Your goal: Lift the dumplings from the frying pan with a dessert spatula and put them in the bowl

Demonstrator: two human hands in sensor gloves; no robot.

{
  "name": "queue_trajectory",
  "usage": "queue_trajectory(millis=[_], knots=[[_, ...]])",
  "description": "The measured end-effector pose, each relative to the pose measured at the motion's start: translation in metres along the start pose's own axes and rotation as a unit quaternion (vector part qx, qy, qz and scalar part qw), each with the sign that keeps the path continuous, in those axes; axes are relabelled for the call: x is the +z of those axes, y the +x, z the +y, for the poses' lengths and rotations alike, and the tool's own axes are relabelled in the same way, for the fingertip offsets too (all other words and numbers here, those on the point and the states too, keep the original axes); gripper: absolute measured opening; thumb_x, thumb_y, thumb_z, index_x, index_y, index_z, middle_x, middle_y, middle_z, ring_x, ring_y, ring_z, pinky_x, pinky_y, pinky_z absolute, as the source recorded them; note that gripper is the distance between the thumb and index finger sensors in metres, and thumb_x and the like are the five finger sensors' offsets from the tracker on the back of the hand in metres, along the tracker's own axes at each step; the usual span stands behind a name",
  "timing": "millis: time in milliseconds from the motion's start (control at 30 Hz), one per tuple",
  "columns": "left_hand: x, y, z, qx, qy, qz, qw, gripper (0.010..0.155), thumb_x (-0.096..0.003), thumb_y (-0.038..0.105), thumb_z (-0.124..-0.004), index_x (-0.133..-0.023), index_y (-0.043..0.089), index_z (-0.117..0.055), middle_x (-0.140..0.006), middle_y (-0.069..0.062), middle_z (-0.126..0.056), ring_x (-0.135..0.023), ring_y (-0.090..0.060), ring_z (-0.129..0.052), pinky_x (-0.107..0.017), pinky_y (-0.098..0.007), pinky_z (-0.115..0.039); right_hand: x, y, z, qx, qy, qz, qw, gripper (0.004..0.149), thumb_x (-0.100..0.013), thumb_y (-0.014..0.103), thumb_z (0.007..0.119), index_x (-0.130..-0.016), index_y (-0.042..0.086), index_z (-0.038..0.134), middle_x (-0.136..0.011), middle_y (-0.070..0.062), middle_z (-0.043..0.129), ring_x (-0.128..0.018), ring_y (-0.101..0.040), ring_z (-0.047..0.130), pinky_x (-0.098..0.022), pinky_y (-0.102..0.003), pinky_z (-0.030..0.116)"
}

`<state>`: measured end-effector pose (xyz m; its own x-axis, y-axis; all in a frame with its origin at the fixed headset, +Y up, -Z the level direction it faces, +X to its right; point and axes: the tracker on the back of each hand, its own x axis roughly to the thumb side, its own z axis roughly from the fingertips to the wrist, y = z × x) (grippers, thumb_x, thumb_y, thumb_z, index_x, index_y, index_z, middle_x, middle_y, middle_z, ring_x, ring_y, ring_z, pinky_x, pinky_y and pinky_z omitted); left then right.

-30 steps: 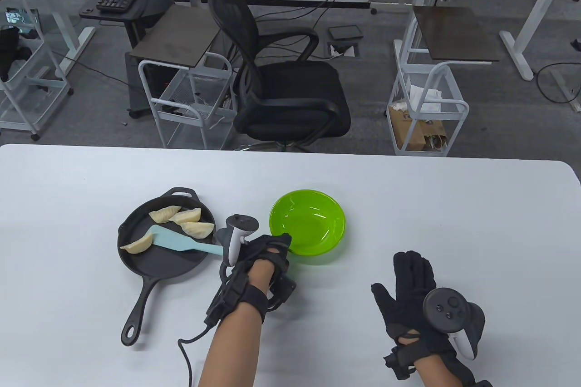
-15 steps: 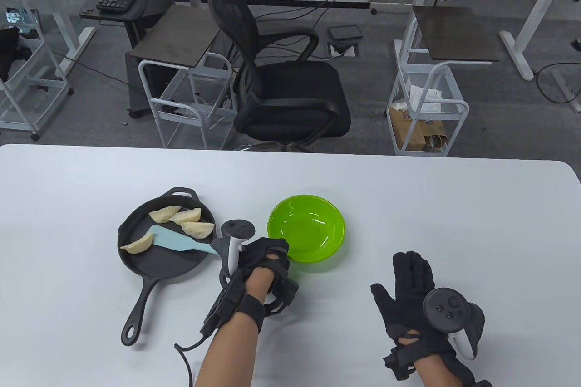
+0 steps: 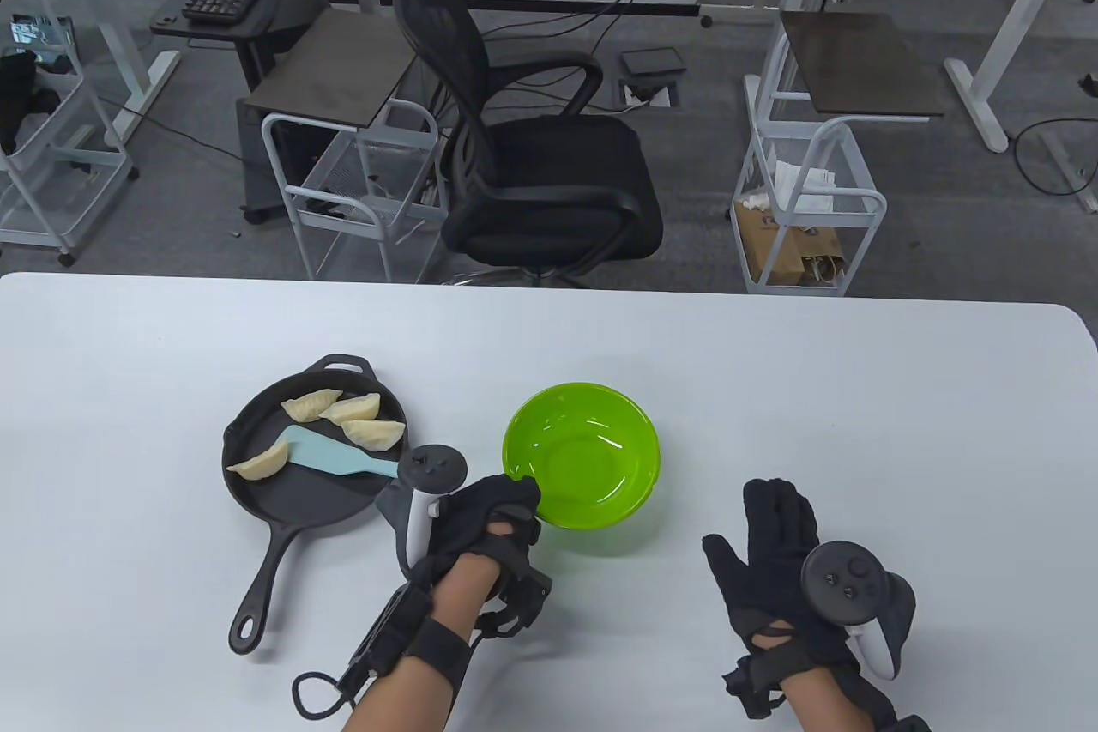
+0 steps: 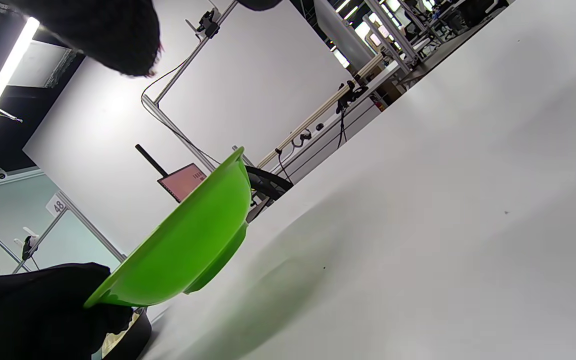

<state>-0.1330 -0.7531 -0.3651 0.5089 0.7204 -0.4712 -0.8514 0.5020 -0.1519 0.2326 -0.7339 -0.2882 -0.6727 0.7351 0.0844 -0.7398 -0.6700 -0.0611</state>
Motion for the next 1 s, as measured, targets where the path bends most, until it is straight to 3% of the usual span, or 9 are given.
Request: queue_trajectory(millis=[333,467,667,800,1000], knots=[[0.030,-0.007,-0.008,-0.015,0.001,-0.048,0.999,0.049,-0.0458,0.058,-0.082,-0.072,0.018,-0.092,-0.034,0.013,-0.110,-0.023,-0.012,-0.104,-0.036,-0.044,-0.086,0.000,-0.005,0.005,-0.055,0.019,0.031,0.998,0.080,-0.056,0.053,0.072,-0.110,0.012,0.029,-0.112,-0.024,0.017,-0.100,-0.060,0.016,-0.072,-0.071,0.019],[0.035,-0.008,-0.012,-0.021,-0.002,-0.060,0.998,0.049,-0.0459,0.058,-0.082,-0.072,0.018,-0.092,-0.034,0.013,-0.110,-0.023,-0.012,-0.104,-0.037,-0.044,-0.086,0.001,-0.007,0.009,-0.106,0.034,0.046,0.993,0.080,-0.056,0.054,0.072,-0.110,0.012,0.030,-0.112,-0.025,0.020,-0.099,-0.061,0.020,-0.072,-0.072,0.020],[0.040,-0.007,-0.016,-0.016,-0.015,-0.073,0.997,0.049,-0.0461,0.058,-0.082,-0.073,0.018,-0.091,-0.034,0.012,-0.110,-0.024,-0.012,-0.104,-0.038,-0.045,-0.086,-0.001,-0.005,0.017,-0.116,0.060,0.054,0.990,0.080,-0.056,0.055,0.072,-0.109,0.010,0.032,-0.111,-0.028,0.029,-0.098,-0.062,0.031,-0.072,-0.072,0.026],[0.044,-0.005,-0.017,-0.021,-0.019,-0.085,0.996,0.048,-0.0463,0.058,-0.082,-0.073,0.018,-0.091,-0.035,0.013,-0.110,-0.024,-0.012,-0.104,-0.038,-0.045,-0.086,-0.002,-0.010,0.022,-0.166,0.079,0.077,0.980,0.083,-0.056,0.058,0.072,-0.109,0.009,0.032,-0.109,-0.030,0.036,-0.097,-0.062,0.040,-0.071,-0.072,0.033],[0.048,0.000,-0.021,-0.030,-0.030,-0.101,0.994,0.049,-0.0463,0.058,-0.082,-0.073,0.018,-0.091,-0.035,0.013,-0.110,-0.024,-0.012,-0.105,-0.039,-0.044,-0.086,-0.001,-0.017,0.034,-0.277,0.128,0.118,0.945,0.088,-0.055,0.063,0.072,-0.108,0.005,0.031,-0.104,-0.032,0.051,-0.091,-0.061,0.056,-0.070,-0.071,0.043]])
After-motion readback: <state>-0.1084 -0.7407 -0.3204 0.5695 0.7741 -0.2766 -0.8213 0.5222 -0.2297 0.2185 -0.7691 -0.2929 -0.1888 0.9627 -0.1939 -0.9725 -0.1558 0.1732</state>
